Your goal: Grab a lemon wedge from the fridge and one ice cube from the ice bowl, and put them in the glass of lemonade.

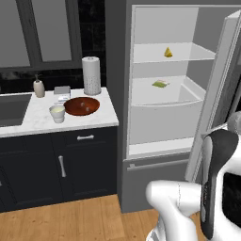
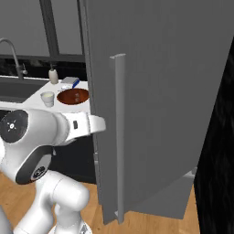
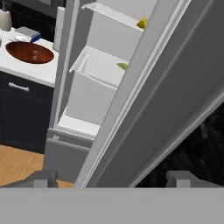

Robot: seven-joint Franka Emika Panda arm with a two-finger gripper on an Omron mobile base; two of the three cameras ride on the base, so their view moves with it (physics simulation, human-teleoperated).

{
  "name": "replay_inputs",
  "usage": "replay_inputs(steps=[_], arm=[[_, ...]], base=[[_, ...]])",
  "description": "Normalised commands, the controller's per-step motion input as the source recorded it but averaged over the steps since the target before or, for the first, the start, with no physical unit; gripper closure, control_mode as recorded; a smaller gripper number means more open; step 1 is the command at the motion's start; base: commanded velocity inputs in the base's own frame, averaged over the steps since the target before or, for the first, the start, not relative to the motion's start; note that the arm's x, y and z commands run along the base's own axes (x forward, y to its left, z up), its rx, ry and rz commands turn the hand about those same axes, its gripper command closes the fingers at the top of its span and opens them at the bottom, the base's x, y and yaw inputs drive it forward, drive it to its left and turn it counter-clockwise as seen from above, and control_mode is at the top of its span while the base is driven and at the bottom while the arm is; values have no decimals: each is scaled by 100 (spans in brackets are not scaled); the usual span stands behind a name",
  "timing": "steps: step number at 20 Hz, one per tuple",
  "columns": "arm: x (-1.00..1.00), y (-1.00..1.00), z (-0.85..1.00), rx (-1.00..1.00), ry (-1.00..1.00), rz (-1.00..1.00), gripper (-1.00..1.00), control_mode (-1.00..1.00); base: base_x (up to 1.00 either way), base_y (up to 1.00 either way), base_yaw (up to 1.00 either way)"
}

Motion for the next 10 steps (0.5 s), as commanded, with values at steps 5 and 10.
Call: replay_inputs(steps=[5, 10], arm=[[-60, 71, 56, -32, 0, -6, -100, -100], [-45, 78, 42, -32, 5, -11, -100, -100]], base=[[0, 0, 0], [0, 0, 0]])
